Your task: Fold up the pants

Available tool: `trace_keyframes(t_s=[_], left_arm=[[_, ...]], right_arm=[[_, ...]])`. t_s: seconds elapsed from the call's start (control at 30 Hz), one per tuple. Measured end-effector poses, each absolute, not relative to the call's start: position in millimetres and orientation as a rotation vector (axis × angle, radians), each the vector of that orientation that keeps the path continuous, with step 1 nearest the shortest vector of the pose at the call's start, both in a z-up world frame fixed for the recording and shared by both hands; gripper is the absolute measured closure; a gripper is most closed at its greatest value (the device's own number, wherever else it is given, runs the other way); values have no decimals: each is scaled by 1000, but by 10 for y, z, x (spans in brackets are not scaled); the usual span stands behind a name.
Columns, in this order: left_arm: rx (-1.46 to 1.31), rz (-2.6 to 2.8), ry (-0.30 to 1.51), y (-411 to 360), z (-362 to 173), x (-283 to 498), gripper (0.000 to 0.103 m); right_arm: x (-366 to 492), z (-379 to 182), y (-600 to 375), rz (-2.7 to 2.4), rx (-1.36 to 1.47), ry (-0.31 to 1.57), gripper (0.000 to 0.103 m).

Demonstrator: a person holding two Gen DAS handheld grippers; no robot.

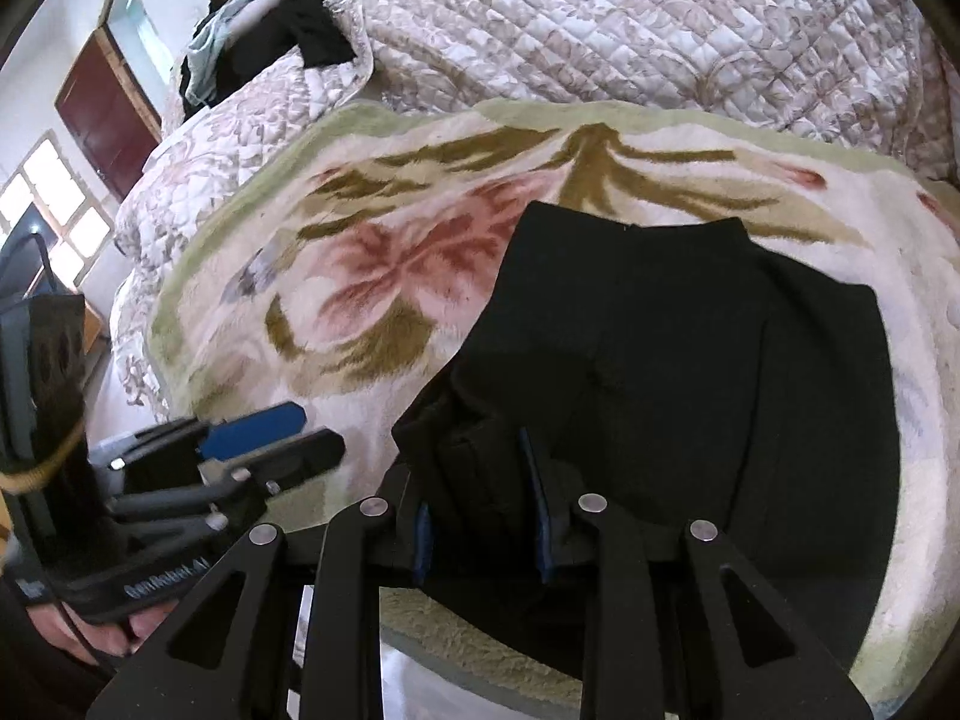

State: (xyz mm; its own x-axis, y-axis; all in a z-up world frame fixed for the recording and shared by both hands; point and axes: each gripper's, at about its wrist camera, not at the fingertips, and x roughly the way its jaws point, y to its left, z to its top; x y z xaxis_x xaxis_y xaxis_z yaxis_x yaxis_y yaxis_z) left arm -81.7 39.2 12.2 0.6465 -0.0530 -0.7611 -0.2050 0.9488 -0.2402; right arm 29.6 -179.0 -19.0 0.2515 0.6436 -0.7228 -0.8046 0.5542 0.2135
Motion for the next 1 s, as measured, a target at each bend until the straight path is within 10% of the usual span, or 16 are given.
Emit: trace_keyframes(t_s=[0.13, 1.0], left_arm=[[-318, 102, 871, 410, 130, -821, 61], [-195, -9, 789, -108, 622, -97, 61]], right_arm=[[232, -120, -1822, 1046, -192, 863, 54], [870, 1, -2795, 867, -50, 764, 63]])
